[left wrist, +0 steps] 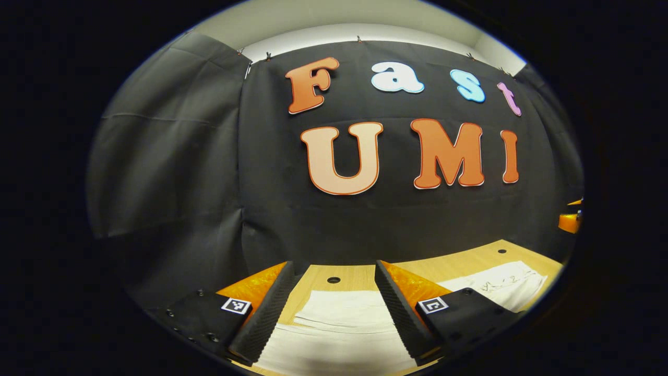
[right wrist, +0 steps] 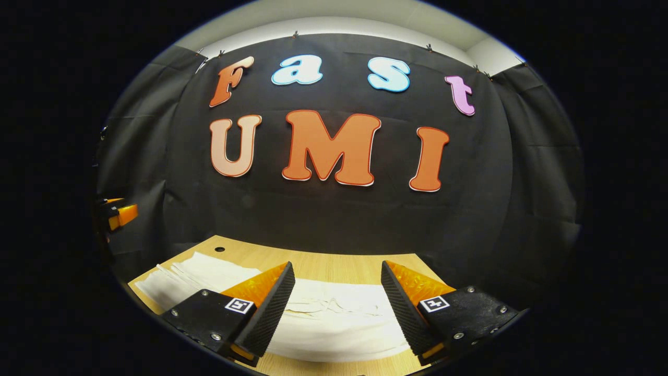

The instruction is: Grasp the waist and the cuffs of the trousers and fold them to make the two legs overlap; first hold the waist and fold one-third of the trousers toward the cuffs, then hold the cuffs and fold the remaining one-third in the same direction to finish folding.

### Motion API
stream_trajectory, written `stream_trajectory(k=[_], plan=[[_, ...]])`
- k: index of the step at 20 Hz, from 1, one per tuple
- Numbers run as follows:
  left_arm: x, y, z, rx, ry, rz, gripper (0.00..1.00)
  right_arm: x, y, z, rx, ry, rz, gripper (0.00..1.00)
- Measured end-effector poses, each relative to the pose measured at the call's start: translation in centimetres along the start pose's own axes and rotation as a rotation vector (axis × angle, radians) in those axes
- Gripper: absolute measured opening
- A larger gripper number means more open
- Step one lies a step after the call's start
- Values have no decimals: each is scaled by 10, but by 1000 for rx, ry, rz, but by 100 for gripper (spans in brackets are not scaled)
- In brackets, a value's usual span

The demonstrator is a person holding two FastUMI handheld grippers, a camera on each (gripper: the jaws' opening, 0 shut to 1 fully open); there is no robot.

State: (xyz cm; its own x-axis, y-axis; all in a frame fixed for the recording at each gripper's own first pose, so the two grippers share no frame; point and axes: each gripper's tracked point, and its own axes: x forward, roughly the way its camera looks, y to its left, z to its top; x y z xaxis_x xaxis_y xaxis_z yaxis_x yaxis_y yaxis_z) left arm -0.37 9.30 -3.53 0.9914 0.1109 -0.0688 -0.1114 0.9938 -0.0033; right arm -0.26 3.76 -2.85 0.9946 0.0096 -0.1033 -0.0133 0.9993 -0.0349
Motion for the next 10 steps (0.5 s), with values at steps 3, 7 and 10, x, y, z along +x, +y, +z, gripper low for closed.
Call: stream_trajectory(k=[3, 7, 10], plan=[[0, -8, 6, 19, -6, -16, 100, 1, -13, -12, -19, 26, -22, 100], [5, -11, -2, 7, 20, -14, 100, 5, -22, -33, 18, 76, -11, 99], [7, -14, -7, -23, 36, -11, 100, 12, -30, -69, 134, 177, 13, 100]])
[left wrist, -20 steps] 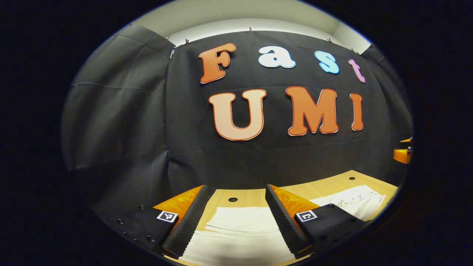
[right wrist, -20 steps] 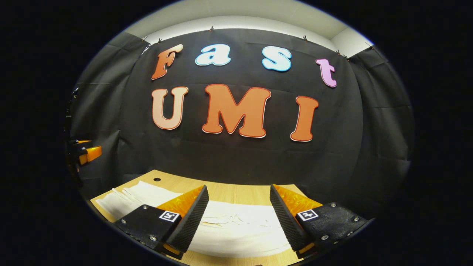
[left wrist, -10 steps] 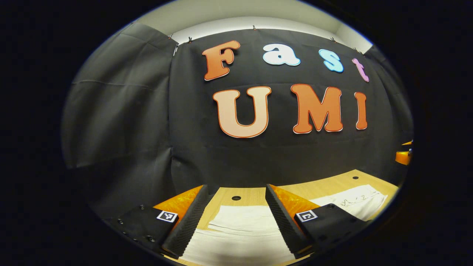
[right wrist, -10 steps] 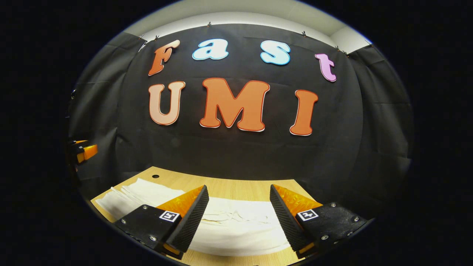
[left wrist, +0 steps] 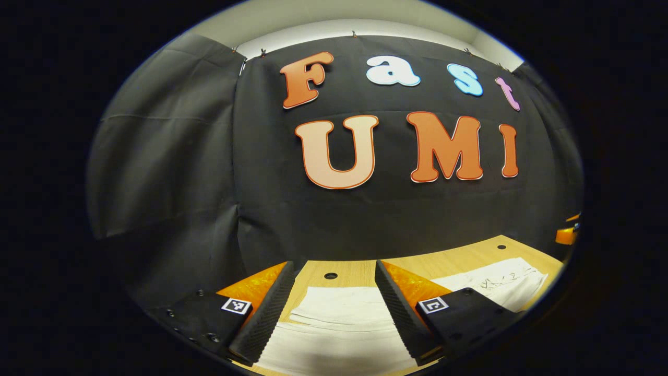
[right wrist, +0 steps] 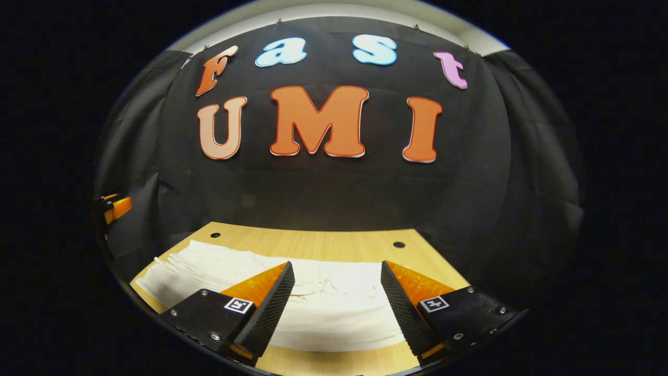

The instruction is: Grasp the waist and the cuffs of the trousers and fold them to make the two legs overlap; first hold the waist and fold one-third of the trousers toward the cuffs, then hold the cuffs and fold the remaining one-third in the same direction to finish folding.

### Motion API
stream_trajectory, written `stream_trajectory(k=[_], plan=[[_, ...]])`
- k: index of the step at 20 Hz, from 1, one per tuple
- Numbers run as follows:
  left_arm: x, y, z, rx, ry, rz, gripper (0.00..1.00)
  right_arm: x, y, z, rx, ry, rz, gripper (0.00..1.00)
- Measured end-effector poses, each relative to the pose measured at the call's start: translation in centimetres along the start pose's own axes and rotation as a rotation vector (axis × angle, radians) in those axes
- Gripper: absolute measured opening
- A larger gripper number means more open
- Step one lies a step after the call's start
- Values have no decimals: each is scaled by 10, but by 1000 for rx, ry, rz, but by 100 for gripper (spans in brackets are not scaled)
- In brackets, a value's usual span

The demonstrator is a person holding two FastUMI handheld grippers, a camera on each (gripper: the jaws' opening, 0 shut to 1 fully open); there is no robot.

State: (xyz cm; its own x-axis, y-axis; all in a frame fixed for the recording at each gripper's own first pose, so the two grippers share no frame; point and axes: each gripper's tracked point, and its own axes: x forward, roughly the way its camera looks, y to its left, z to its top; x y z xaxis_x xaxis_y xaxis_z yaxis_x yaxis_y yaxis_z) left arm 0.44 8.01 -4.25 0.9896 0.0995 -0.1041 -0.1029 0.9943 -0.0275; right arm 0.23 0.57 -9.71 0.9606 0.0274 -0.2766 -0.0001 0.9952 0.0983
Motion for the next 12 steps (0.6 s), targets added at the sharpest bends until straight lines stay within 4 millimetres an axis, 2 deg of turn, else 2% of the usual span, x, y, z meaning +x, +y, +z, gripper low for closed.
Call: stream_trajectory(k=[2, 8, 12], plan=[[0, 0, -3, 1, 1, 2, 100, 6, -13, -26, 116, 83, -4, 100], [1, 5, -11, 6, 26, 23, 100, 15, -61, -120, 457, 305, -92, 99], [5, 7, -21, -5, 54, 37, 100, 13, -75, -176, 692, 416, -128, 98]])
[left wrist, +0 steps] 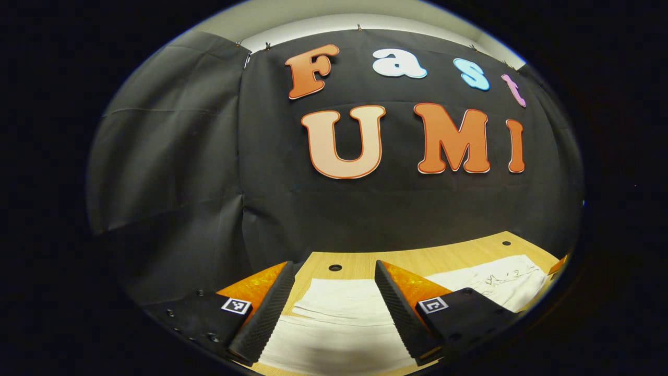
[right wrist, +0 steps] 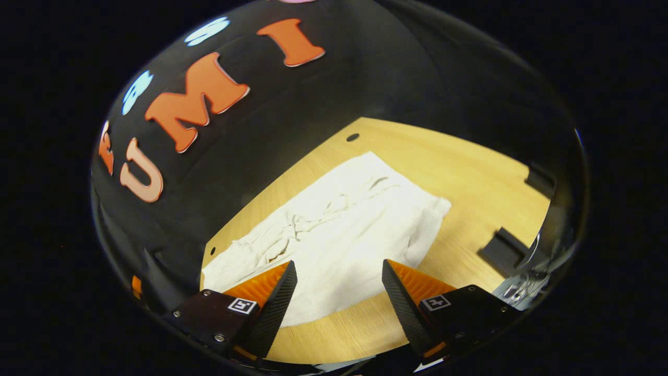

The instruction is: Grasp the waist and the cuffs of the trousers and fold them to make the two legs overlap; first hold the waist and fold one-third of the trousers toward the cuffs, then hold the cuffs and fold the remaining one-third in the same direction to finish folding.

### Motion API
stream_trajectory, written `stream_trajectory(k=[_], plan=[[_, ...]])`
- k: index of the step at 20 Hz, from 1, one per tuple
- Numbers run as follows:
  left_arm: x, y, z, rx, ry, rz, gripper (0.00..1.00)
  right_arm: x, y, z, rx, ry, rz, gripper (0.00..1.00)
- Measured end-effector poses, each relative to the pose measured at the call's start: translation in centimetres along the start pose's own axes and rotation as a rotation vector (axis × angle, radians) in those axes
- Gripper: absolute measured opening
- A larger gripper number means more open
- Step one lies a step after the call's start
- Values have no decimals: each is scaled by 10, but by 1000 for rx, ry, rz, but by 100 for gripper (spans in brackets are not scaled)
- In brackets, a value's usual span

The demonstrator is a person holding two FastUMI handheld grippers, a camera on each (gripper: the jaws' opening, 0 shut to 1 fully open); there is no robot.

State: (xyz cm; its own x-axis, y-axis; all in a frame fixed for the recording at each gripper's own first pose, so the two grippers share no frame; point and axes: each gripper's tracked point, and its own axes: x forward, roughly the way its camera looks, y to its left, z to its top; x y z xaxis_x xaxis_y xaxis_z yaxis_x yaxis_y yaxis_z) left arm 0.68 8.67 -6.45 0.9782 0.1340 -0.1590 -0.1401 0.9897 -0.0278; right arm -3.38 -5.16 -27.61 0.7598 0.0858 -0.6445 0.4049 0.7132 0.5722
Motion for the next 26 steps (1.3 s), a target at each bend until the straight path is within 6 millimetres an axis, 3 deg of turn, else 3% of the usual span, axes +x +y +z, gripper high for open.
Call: stream_trajectory(k=[4, 7, 11, 16, 22, 24, 25, 26], plan=[[-2, 4, -4, -6, 13, 11, 100, 13, -32, -19, 223, 67, -26, 99], [1, 6, -6, 4, 21, 29, 100, 23, -46, -19, 379, 75, -46, 99], [-1, 14, -10, -2, 28, 57, 100, 33, -59, -16, 409, 90, -73, 98], [-6, 25, -13, -10, 41, 100, 100, 52, -59, -11, 446, 127, -84, 99], [-12, 42, -17, -14, 55, 159, 100, 75, -44, -2, 395, 162, -59, 98], [-12, 46, -19, -21, 64, 175, 100, 82, -43, -4, 366, 183, -71, 93], [-14, 48, -19, -23, 68, 183, 100, 85, -41, -5, 365, 196, -67, 82], [-16, 49, -22, -26, 72, 192, 100, 86, -39, -6, 365, 207, -61, 78]])
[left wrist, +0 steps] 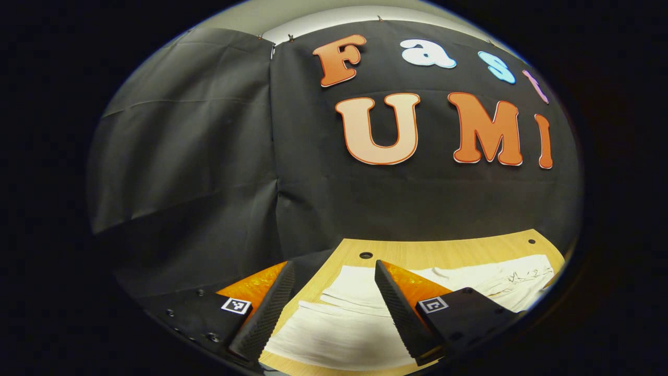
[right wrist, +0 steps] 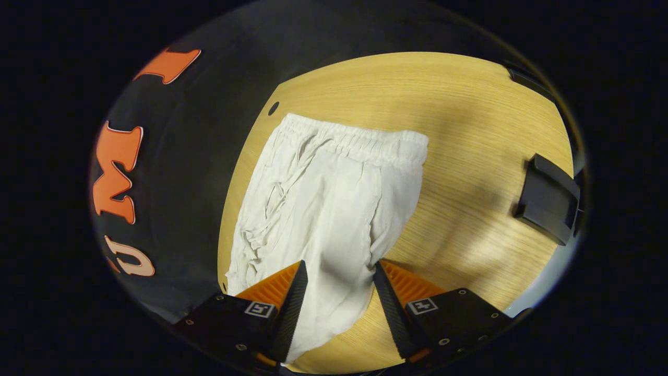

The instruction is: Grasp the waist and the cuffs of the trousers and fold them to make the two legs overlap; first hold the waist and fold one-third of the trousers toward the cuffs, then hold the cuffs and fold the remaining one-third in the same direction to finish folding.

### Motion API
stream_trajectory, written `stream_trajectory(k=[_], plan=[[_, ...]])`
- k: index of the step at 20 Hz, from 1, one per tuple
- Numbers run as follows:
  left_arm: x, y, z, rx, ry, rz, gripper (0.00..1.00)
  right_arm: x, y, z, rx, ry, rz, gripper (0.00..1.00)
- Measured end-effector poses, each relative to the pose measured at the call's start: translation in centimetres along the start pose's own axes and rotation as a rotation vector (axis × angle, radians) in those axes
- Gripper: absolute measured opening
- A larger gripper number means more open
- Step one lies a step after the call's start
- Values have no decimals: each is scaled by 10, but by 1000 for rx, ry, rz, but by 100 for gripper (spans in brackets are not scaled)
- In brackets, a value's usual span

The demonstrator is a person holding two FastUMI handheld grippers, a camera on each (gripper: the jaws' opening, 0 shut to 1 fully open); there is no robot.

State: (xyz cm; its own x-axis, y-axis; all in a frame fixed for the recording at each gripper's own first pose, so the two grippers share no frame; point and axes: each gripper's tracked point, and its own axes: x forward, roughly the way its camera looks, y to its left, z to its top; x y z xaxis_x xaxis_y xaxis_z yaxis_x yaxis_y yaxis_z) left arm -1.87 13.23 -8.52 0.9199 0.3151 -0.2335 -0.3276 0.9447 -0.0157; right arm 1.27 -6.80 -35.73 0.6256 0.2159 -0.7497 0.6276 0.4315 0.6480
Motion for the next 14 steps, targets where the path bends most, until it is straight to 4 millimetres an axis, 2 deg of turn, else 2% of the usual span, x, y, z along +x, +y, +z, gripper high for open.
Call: stream_trajectory(k=[2, 3, 4, 5, 6, 7, 9, 12, 14], plan=[[-1, 7, -4, -8, 5, 22, 100, 8, 0, -2, -3, 21, -1, 65], [0, 11, -6, -8, 13, 36, 100, 11, -2, -3, -7, 23, -4, 42], [0, 14, -11, -10, 24, 46, 100, 11, -6, -2, -14, 23, -18, 46], [1, 14, -17, -18, 40, 47, 100, 11, -11, -1, -14, 21, -36, 33], [-1, 14, -23, -36, 61, 40, 100, 13, -13, -2, -11, 25, -49, 24], [-1, 13, -31, -64, 83, 33, 100, 12, -14, -1, -4, 30, -54, 9], [2, 14, -49, -141, 152, 21, 100, 11, -15, -2, -4, 38, -55, 2], [-1, 15, -102, -272, 326, 27, 100, 10, -17, -2, -5, 37, -69, 2], [0, 9, -130, -449, 435, 19, 98, 9, -18, -3, -4, 41, -69, 2]])
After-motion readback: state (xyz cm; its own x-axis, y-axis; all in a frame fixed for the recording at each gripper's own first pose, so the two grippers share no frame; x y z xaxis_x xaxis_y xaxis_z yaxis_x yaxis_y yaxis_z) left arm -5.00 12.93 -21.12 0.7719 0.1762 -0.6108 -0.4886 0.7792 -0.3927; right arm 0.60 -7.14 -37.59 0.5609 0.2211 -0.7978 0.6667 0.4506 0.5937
